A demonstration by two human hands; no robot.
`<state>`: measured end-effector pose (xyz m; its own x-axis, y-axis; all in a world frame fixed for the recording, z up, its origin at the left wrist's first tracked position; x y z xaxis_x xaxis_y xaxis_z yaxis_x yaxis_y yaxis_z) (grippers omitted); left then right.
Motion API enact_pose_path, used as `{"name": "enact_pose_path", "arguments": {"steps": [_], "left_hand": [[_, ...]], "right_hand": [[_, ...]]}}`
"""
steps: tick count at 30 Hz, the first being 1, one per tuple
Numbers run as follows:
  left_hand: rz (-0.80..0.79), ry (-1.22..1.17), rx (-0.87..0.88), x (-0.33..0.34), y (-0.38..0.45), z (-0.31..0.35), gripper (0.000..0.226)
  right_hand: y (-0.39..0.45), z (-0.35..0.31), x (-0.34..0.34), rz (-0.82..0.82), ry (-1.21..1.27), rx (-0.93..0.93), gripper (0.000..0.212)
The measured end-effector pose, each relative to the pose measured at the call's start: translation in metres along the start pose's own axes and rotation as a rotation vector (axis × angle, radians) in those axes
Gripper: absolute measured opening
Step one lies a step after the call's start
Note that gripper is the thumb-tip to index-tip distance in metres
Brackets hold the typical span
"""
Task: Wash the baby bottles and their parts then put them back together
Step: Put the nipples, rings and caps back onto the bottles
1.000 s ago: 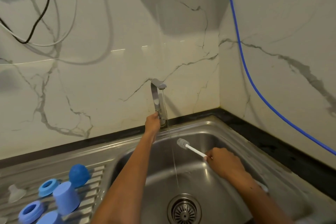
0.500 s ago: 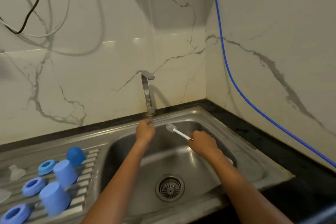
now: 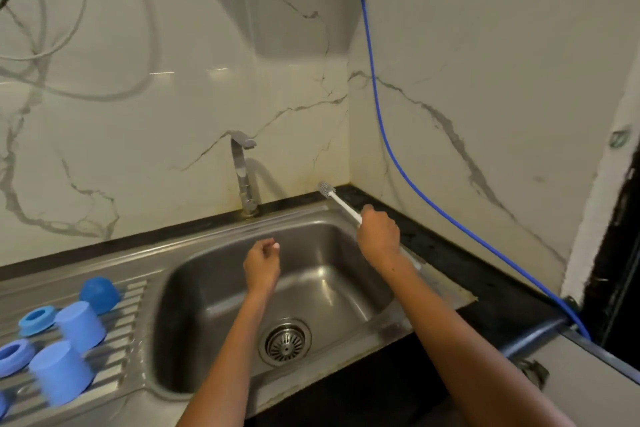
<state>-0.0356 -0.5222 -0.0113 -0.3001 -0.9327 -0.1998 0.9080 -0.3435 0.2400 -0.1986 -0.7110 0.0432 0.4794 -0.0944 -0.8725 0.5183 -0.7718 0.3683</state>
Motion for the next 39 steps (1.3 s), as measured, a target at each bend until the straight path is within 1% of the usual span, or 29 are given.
{"name": "enact_pose_path", "arguments": {"steps": [3, 8, 15, 21, 24, 27, 29, 32, 35, 36, 37, 39], "left_hand": [[-0.035, 0.049, 0.023, 0.013, 0.001, -0.001, 0.028], [-0.086, 0.075, 0.054, 0.026, -0.004, -0.001, 0.028], [-0.066, 0.022, -0.005, 0.023, -0.003, -0.007, 0.027], [-0.063, 0.037, -0.011, 0.022, -0.001, -0.007, 0.027], [-0.065, 0.045, -0.004, 0.023, -0.001, -0.005, 0.027], [-0.046, 0.056, -0.006, 0.018, 0.001, -0.005, 0.027], [-0.025, 0.081, -0.014, 0.012, 0.002, -0.006, 0.026], [0.016, 0.1, -0.02, 0.0, 0.005, -0.006, 0.024], [0.09, 0.136, -0.038, -0.014, 0.005, -0.005, 0.023], [0.109, 0.17, -0.053, -0.021, 0.005, -0.006, 0.024], [0.116, 0.214, -0.068, -0.024, 0.004, -0.007, 0.025], [0.099, 0.333, -0.114, -0.028, 0.001, -0.009, 0.026]], "right_hand": [[0.015, 0.039, -0.008, 0.025, -0.042, 0.065, 0.017], [0.025, 0.086, 0.002, -0.027, -0.116, 0.118, 0.023], [0.034, 0.107, 0.013, -0.122, -0.177, 0.125, 0.027], [0.038, 0.111, 0.013, -0.123, -0.181, 0.13, 0.028], [0.034, 0.09, 0.002, -0.034, -0.156, 0.093, 0.027], [0.021, 0.039, -0.004, 0.019, -0.108, -0.027, 0.029], [0.009, 0.002, -0.003, 0.014, -0.009, -0.063, 0.029], [-0.014, -0.05, 0.002, 0.0, 0.178, -0.095, 0.025], [-0.035, -0.084, 0.016, -0.01, 0.345, -0.112, 0.019], [-0.04, -0.094, 0.025, -0.038, 0.335, -0.14, 0.021], [-0.044, -0.101, 0.037, -0.091, 0.272, -0.184, 0.023], [-0.051, -0.11, 0.065, -0.25, 0.056, -0.295, 0.03]]}}
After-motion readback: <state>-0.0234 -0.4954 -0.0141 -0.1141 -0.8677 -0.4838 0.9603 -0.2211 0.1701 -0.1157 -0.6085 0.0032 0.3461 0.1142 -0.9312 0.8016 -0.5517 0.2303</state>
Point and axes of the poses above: each hand's wrist, its own y-axis towards the middle knuckle, its own x-axis out of the palm, z = x × y, the point moved 9 cm from there along y, towards the middle knuckle, and after that the axes turned 6 degrees about -y, right-handed, at the moved point
